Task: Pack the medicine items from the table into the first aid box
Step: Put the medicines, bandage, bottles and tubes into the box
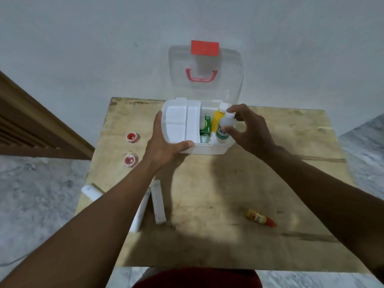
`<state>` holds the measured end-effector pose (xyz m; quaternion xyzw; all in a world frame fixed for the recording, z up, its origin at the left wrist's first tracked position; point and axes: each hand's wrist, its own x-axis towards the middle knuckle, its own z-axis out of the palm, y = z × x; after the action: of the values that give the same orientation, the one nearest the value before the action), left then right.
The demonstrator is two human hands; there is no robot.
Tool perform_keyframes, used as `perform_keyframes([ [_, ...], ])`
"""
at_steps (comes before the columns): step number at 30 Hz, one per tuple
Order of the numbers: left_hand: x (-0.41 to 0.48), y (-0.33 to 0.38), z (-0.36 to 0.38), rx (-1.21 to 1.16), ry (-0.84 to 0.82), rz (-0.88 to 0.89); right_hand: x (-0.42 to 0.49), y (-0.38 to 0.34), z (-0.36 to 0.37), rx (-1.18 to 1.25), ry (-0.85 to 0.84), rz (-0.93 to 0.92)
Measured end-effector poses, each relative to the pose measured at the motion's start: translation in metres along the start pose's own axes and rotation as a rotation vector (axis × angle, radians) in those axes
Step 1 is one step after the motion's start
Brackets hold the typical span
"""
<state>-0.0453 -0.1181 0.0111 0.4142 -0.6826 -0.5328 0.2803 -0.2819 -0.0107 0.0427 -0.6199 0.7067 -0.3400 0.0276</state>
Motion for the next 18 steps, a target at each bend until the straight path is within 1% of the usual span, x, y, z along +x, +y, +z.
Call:
perform_keyframes([
  [6, -0.001, 0.002, 0.000, 0.020, 0.003, 0.008, 0.001, -0.002, 0.006, -0.021, -0.015, 0.093],
  [13, -0.001, -0.001, 0.000, 0.041, 0.004, 0.001, 0.008, -0.007, 0.013, -0.188, -0.137, 0.141],
  [16, -0.001, -0.003, 0.000, 0.023, 0.006, -0.010, 0.013, -0.015, 0.013, -0.293, -0.131, 0.178],
  [18, -0.002, -0.002, 0.000, 0.015, 0.009, -0.011, 0.013, -0.016, 0.012, -0.312, -0.116, 0.196],
])
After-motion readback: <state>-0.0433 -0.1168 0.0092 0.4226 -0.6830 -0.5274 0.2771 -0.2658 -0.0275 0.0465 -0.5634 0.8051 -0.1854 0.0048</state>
